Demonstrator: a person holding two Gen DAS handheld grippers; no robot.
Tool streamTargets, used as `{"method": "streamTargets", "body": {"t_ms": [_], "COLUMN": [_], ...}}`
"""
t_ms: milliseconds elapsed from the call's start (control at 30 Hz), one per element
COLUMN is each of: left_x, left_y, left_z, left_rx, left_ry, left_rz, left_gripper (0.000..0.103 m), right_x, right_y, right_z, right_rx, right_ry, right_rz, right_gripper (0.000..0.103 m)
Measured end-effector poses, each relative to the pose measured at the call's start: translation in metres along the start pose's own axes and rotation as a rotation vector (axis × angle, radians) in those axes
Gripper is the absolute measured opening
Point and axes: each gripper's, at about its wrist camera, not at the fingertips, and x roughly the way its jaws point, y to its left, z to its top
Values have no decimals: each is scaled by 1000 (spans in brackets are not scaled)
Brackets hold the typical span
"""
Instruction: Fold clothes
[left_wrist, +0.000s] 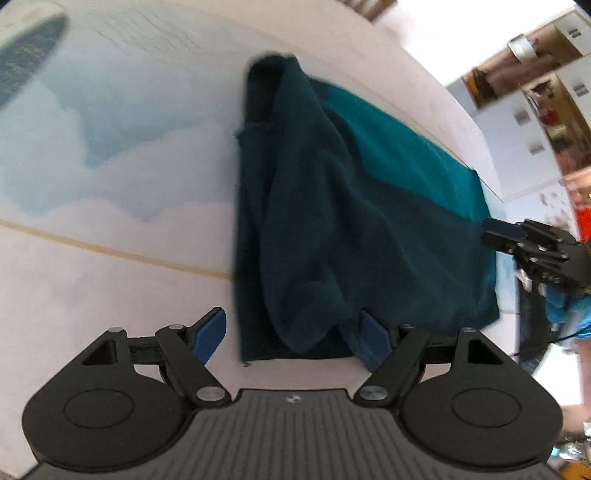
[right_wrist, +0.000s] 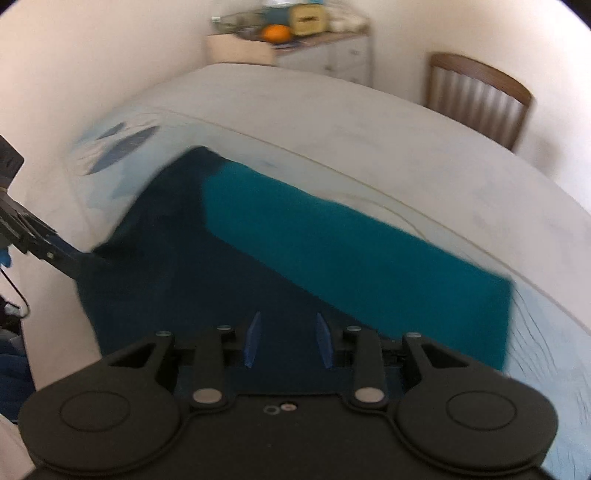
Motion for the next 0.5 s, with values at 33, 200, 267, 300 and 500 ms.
{"method": "streamTargets", "body": {"t_ms": [33,200,267,300,500], "left_x": [-3,-3,-1,-1,2], "left_y": [-9,-44,-47,-47,-59], "left_z": [-6,-31,-33,-34,-49], "left_rx": [73,359,406,417,488], "left_ry": [-34,-142,-155,-160,-213], "left_rz": [51,183,204,204,190], "left_gripper": [78,78,77,72,24], "right_x": [6,36,45,49,77], "right_y": [6,37,48,53,81], "right_z": [10,56,70,76,111], "right_rx": [-21,-105,-130,-142,-188], "right_ry": [-1,10,18,21,52], "right_rz": [10,46,66,77,117], "right_gripper": [103,103,103,103,103]}}
